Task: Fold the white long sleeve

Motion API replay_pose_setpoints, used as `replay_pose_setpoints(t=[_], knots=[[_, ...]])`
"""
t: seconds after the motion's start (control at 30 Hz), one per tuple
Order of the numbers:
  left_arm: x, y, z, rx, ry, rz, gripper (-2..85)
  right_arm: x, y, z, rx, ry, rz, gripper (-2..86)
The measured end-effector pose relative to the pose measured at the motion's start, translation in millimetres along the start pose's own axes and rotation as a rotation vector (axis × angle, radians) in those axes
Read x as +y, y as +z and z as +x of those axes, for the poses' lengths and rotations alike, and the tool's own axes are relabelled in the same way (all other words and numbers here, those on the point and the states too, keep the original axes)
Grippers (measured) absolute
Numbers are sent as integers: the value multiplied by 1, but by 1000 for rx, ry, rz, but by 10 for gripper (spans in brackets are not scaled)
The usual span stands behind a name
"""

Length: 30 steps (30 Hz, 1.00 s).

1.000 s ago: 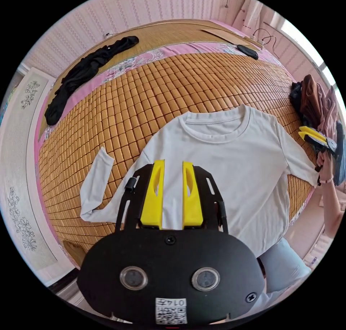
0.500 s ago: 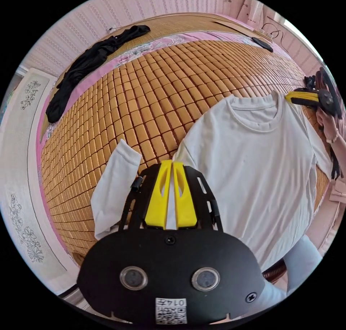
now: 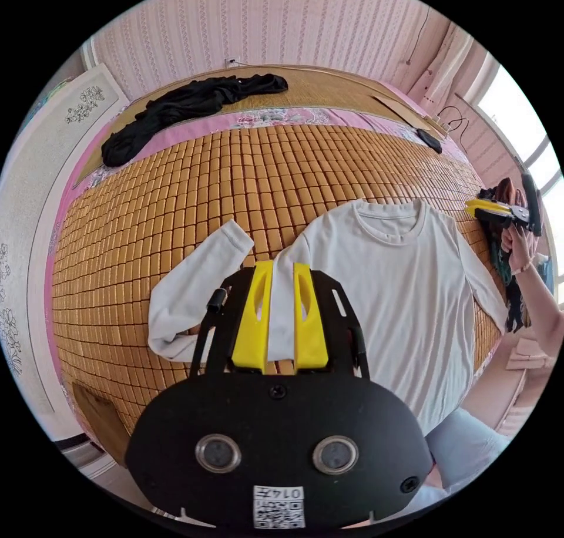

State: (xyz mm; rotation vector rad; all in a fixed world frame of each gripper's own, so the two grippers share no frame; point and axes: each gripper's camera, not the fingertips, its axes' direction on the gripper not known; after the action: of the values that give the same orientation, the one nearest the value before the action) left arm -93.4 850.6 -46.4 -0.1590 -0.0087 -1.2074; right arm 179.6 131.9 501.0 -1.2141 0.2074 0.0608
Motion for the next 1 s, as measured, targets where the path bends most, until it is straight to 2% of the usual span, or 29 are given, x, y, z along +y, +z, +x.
replay_pose_setpoints(t=[0.1, 0.27, 0.37, 0.63, 0.9, 1.0], knots=[[56, -36, 8, 59, 12, -49, 63, 80, -16, -1, -40, 81, -61, 84], [182, -64, 30, 178, -62, -289, 64, 227, 6, -40, -107, 248, -429, 84], [239, -80, 40, 189, -131, -386, 66, 264, 20, -66, -148, 279, -524, 87], [297, -112, 51, 125, -134, -445, 70, 266, 66, -68, -71, 259, -555, 73], [321, -147, 50, 89, -78, -343, 70, 268, 89, -54, -47, 165, -451, 21], [346, -163, 54, 38, -48, -291, 68, 270, 92, -45, -104, 158, -431, 9]])
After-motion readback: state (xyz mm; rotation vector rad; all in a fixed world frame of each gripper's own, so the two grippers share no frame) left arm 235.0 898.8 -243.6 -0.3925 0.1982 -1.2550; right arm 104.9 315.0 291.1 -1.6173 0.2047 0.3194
